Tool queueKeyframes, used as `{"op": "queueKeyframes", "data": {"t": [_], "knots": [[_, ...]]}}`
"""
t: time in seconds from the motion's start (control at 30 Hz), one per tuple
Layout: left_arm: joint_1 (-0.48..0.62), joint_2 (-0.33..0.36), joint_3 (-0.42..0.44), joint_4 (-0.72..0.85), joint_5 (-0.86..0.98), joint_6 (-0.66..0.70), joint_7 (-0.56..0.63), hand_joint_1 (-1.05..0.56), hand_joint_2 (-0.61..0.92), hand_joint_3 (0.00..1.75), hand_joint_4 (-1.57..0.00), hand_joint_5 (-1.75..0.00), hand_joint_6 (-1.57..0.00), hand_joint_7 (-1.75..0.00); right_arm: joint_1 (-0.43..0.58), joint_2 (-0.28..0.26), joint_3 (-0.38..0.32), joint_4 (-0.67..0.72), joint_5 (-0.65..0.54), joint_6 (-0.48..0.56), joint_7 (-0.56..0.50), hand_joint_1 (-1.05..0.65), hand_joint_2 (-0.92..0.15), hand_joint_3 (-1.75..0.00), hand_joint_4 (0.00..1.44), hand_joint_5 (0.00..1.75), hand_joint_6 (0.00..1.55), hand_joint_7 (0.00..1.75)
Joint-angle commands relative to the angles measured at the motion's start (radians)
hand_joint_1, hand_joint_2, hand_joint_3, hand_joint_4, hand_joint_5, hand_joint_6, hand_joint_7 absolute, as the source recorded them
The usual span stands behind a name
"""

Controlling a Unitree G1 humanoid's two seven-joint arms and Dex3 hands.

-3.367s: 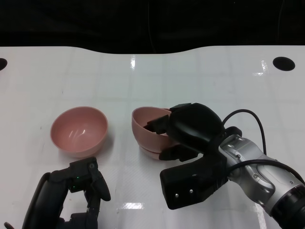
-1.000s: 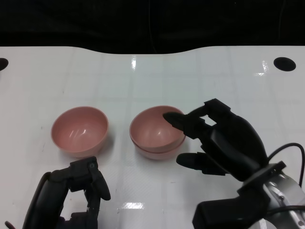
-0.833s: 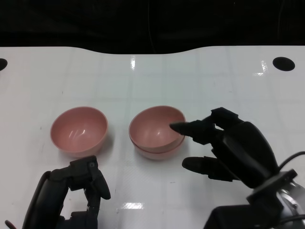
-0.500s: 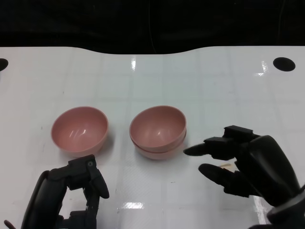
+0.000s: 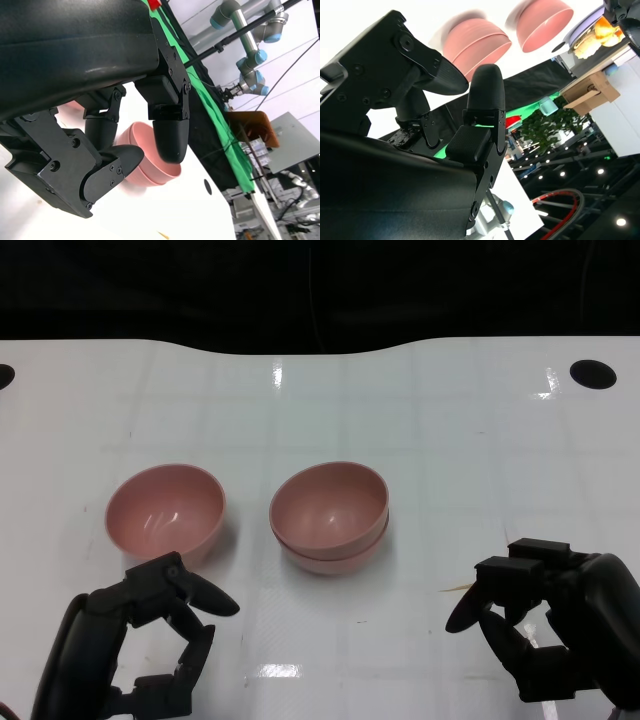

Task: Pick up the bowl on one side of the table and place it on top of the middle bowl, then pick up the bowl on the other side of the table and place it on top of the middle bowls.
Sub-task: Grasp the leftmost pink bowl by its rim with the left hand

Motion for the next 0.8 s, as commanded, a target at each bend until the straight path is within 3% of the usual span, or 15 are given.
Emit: {"op": "queueKeyframes", "data": {"t": [0.03, 0.1, 0.23, 0.5, 0.8], "knots": [[0.006, 0.032, 0.021, -0.062, 0.049, 0.027, 0.02, -0.16, 0.72, 0.62, -0.55, -1.21, -0.72, -0.57, 0.008, 0.007, -0.013, 0.017, 0.048, 0.004, 0.025, -0.07, -0.13, -1.68, 0.92, 1.75, 0.9, 1.32], [0.011, 0.042, 0.027, -0.101, 0.079, 0.058, 0.019, -0.19, 0.82, 0.41, -0.5, -1.15, -0.7, -0.46, 0.005, 0.012, -0.014, 0.027, 0.057, 0.002, 0.032, -0.08, -0.12, -1.69, 0.94, 1.75, 0.89, 1.37], [0.019, 0.068, 0.045, -0.202, 0.137, 0.161, 0.012, -0.25, 0.91, 0.19, -0.45, -0.99, -0.67, -0.31, 0.002, 0.025, -0.007, 0.036, 0.076, 0.012, 0.061, -0.09, -0.1, -1.73, 0.96, 1.75, 0.86, 1.46], [-0.009, 0.176, 0.063, -0.328, 0.358, 0.34, 0.004, -0.39, 0.92, 0.08, -0.37, -0.8, -0.53, -0.1, 0.013, 0.055, -0.001, 0.02, 0.11, 0.066, 0.127, -0.07, -0.1, -1.73, 0.95, 1.75, 0.83, 1.52], [-0.114, 0.287, 0.015, -0.312, 0.593, 0.432, -0.019, -0.44, 0.91, 0.01, -0.31, -0.59, -0.46, -0.01, 0.026, 0.075, 0.004, -0.023, 0.094, 0.125, 0.162, -0.08, -0.11, -1.71, 0.96, 1.75, 0.82, 1.54]]}}
